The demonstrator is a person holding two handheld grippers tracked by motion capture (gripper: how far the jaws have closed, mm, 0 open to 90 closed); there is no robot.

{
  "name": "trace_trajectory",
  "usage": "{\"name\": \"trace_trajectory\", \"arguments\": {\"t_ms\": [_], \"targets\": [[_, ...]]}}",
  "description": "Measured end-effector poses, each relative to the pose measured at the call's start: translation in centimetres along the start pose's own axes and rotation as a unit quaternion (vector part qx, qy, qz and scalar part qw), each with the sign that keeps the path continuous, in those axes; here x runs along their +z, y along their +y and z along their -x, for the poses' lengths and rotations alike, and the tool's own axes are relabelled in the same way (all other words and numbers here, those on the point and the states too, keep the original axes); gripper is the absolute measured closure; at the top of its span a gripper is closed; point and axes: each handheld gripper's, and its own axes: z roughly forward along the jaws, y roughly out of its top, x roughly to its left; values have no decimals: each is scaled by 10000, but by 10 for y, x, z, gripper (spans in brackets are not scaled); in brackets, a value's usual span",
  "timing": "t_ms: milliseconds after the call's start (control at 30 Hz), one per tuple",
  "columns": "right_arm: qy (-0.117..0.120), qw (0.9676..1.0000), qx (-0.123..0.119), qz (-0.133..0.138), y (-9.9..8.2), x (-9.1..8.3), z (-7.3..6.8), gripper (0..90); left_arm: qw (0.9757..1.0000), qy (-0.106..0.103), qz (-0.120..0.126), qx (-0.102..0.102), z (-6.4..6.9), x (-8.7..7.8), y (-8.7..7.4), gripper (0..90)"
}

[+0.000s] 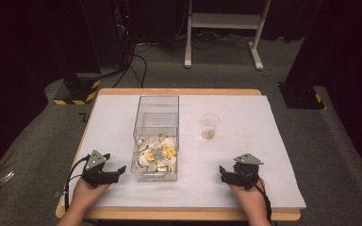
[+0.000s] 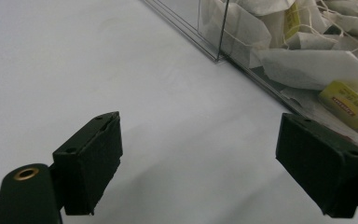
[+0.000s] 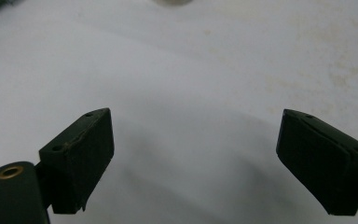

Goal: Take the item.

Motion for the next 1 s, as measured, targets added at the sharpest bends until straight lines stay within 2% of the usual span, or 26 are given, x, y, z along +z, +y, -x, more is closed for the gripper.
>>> {"name": "trace_trajectory", "arguments": {"t_ms": [167,300,367,533,567,800,933,1000], "targets": [[-25,9997,13,-250,-7,4,2,118,10000,-2,3,6,0,0,0,150],[15,9997,29,-234,-8,5,2,130,10000,29,58,-24,-2,-2,0,142],[37,9998,53,-211,-9,5,3,131,9999,33,106,-119,-4,-3,0,131],[33,9997,61,-218,-9,5,2,130,9999,15,102,-107,-4,-6,2,102],[32,9998,51,-212,-9,5,2,130,9997,-15,126,-185,-3,-7,2,94],[-7,9998,61,-213,-9,5,1,130,9996,-18,283,55,5,-18,12,46],[-11,9997,70,-218,-9,5,1,129,9992,-116,381,-90,6,-23,16,27],[-17,9998,47,-208,-9,5,1,129,9988,-151,457,-101,7,-27,19,21]]}}
